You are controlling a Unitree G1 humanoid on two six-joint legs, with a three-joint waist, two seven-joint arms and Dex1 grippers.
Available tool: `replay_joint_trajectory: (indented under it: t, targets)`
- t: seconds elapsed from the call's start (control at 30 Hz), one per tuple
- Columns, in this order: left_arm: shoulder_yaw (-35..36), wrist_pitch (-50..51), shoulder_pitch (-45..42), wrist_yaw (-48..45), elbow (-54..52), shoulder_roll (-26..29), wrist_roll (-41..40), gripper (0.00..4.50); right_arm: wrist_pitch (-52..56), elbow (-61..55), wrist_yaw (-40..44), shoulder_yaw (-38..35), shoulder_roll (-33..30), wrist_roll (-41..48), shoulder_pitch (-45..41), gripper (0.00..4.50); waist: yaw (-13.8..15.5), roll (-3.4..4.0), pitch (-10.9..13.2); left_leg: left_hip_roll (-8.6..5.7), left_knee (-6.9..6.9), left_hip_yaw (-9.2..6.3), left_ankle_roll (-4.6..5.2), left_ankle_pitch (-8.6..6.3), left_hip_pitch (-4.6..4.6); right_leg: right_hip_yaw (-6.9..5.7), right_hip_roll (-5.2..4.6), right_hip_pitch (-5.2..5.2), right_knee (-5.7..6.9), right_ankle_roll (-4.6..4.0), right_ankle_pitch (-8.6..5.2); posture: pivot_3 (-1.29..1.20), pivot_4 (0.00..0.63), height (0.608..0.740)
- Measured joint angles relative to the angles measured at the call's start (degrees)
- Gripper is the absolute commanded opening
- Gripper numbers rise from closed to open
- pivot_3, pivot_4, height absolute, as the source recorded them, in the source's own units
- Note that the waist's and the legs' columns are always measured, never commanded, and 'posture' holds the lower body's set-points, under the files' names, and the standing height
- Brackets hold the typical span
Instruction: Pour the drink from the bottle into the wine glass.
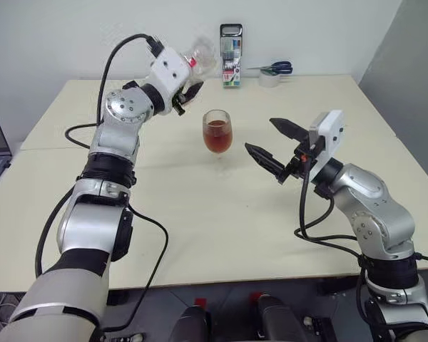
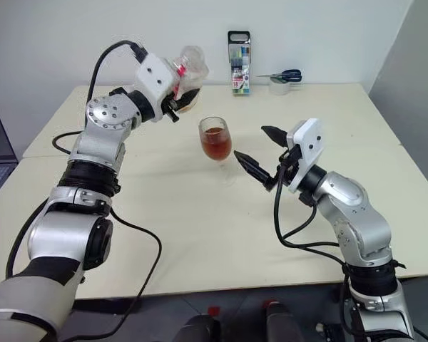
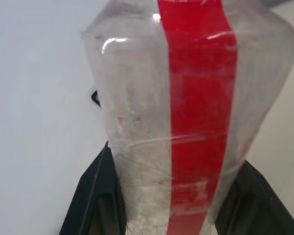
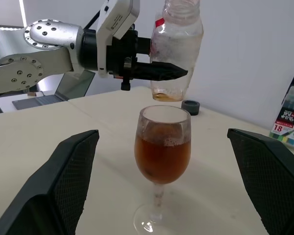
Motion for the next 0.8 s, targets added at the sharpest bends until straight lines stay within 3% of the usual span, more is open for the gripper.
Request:
replay_joint_trajectory:
  t: [0.33,0.57,0.8]
  targets:
    - [16.2,22.2,17.1,17.2,-17.6,-3.5,-10.1,1.72,2.4,-7.1,9.3,0.6,-7.4,4.7,6.2,4.5,-0.1,-0.02,0.0,0.2,0.03,0.01,-0.05,0.03,0.05,0.04,-0.07,0.01,0.05,0.0,0.0,0.0,0.15,0.74]
    - [19.6,22.2,28.1,18.3,-21.4,-3.6,-13.4,1.72,2.5,-7.9,11.3,1.5,-7.7,5.6,7.1,4.5,0.6,-0.11,-0.1,0.2,0.04,0.0,-0.13,0.07,0.09,0.01,-0.22,0.08,0.01,-0.01,0.0,0.0,0.15,0.74]
    - [19.4,15.2,30.6,16.4,-20.5,-3.7,-14.4,1.72,2.8,-7.7,10.6,2.4,-7.0,5.6,5.0,4.5,0.7,-0.17,-0.1,0.15,0.04,-0.05,-0.14,0.07,0.09,-0.03,-0.31,0.12,-0.04,0.0,0.01,0.0,0.15,0.74]
